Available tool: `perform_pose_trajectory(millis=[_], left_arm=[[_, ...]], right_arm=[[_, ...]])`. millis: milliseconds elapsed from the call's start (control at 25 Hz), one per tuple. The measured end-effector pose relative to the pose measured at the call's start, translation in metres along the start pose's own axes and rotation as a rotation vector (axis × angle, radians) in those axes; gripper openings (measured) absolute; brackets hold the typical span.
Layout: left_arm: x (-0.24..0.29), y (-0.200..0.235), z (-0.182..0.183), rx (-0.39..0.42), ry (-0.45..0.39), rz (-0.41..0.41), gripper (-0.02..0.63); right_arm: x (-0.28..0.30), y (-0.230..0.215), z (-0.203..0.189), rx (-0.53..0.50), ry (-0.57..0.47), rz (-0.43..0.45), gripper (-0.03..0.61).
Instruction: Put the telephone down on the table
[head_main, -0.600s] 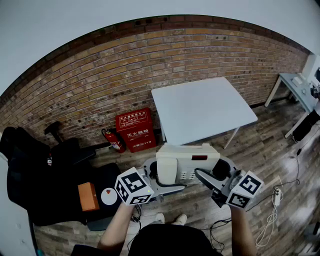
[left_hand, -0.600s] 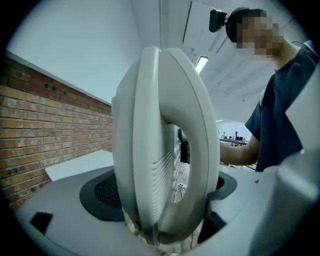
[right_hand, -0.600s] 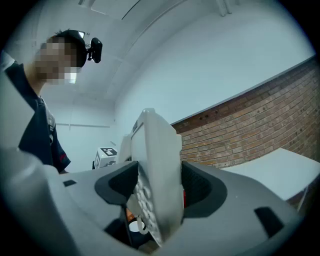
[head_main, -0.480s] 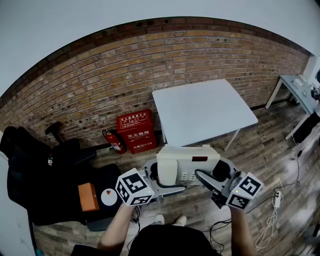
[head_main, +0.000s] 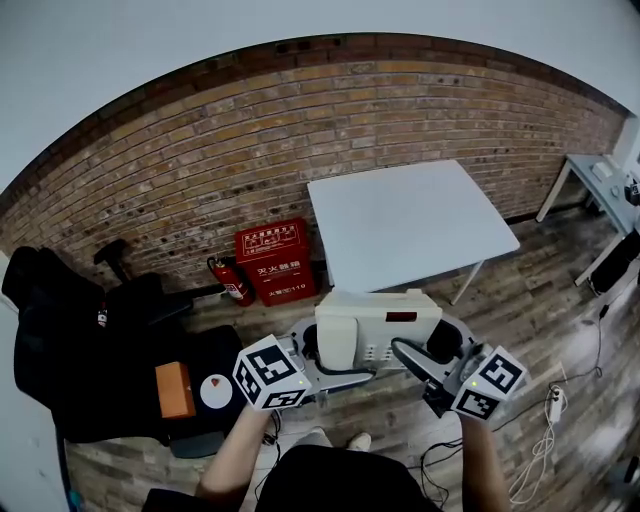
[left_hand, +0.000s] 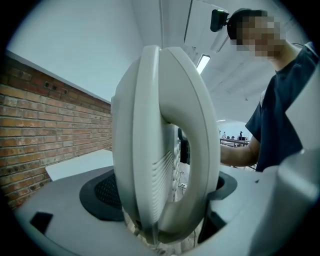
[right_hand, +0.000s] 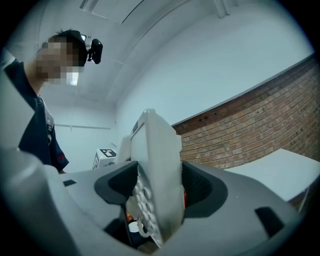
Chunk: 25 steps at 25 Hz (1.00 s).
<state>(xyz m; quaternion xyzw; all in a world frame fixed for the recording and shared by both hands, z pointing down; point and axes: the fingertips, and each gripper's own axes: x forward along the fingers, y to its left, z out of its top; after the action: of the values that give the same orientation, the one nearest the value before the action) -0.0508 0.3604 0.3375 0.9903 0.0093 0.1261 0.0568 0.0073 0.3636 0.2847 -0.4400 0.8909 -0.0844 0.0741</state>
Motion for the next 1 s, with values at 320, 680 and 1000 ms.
perform_pose_trajectory(millis=[320,680,1000], left_arm=[[0.001,0.007,0.003,0.016,-0.017,0.021,0.463],[0.001,0.022,0.008,0.019,-0.031,0.040,0.463],[0.005,0.048,0.008,0.013,-0.020,0.038,0.463]], right_arm=[[0.005,-0.006,0.000,0.011,-0.001,0.025,0.262],[0.017,-0.018,0.002,0.021,0.000,0.042,0.264],[0.035,-0.037,0.002,0.030,-0.001,0.041,0.264]])
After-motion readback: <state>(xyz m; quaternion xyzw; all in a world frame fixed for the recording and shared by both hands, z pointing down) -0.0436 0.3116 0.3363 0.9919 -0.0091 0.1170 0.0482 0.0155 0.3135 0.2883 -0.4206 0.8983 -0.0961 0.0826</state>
